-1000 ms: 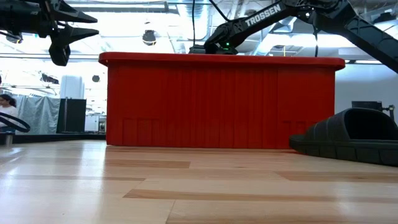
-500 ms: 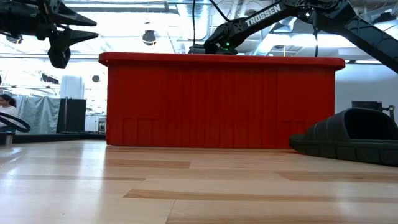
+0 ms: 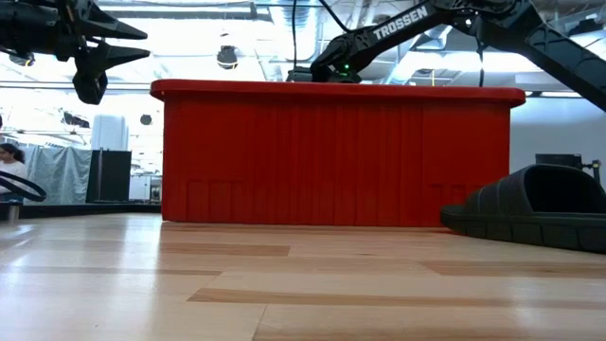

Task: Pick and place slides into bin
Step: Put the black slipper into the red bin

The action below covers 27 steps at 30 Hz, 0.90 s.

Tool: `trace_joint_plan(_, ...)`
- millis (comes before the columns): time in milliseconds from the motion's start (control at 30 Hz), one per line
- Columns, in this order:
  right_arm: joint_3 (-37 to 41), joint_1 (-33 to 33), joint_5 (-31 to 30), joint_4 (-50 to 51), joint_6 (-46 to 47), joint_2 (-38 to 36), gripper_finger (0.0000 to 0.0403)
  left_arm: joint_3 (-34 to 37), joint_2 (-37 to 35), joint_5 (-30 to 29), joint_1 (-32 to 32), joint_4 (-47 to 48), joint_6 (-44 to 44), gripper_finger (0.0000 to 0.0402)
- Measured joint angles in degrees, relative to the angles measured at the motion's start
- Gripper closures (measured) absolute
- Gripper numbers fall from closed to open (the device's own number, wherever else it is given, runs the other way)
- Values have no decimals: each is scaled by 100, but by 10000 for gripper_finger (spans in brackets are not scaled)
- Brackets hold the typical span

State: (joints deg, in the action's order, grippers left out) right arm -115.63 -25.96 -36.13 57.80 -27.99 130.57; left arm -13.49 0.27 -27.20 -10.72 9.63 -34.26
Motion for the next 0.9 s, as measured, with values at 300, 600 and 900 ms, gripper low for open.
trace_joint_plan(300,0,82,-14,-2,-465,-9,210,0,0,4,0,-4,0,299)
trace_joint_plan(600,-462,116,-146,39,-647,-29,200,1,0,2,-1,-4,0,299)
trace_joint_plan(900,-1553,129,-148,217,-850,-29,206,0,0,2,-1,-4,-2,299)
